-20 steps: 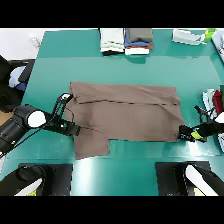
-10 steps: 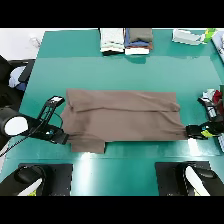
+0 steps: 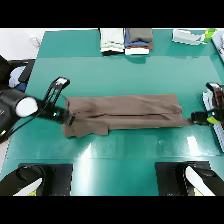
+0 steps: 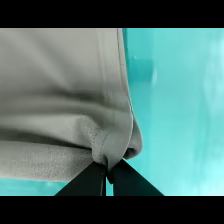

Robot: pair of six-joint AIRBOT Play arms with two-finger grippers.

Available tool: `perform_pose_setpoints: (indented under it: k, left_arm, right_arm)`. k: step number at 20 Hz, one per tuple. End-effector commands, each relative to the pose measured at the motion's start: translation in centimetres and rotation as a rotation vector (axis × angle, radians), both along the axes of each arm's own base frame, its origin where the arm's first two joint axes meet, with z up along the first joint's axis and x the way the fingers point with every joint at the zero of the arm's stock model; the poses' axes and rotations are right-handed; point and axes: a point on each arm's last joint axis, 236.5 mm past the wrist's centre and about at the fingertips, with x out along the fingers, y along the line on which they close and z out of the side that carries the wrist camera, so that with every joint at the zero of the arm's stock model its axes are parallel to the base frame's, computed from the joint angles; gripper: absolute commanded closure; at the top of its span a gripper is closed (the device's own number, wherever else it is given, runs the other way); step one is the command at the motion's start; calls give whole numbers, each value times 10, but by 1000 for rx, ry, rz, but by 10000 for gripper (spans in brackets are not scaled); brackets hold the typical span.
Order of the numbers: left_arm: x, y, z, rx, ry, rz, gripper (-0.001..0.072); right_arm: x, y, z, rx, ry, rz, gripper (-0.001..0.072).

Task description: Fold the shirts.

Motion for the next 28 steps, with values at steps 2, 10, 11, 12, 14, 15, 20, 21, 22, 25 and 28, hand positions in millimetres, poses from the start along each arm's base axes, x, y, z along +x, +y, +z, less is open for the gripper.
perform_pose_setpoints:
  k: [2,10,11,12,14,15,20,21,22,25,28]
  left_arm:
    - [88,11,-14,-8,-85,94,682]
    - [149,-2,-43,-31,-154,66,681]
    - [151,-3,-41,-36,-164,70,680]
    - [151,-3,-40,-42,-166,79,649]
    - [154,-4,-34,-63,-167,119,309]
    - [155,-5,-29,-66,-167,121,302]
    - [132,-21,-18,-126,-44,123,385]
    - [128,-25,-19,-137,-26,105,597]
    - [126,-30,-18,-150,-21,86,681]
    - [126,-47,-12,-236,-17,96,682]
    - [127,-55,-9,-279,-15,105,681]
  right_arm:
    - [82,-3,-3,63,-81,-41,700]
    - [163,11,-31,120,-61,-3,696]
    - [167,13,-33,120,-60,5,694]
    - [172,16,-33,120,-62,14,689]
    - [181,18,-30,117,-76,23,387]
    - [184,17,-25,115,-88,24,345]
    - [153,-8,-28,133,17,2,225]
    - [144,-16,-35,138,34,-24,180]
    - [135,-23,-43,143,52,-51,129]
    - [112,-17,-73,251,103,-135,125]
    - [113,-1,-94,323,71,-188,126]
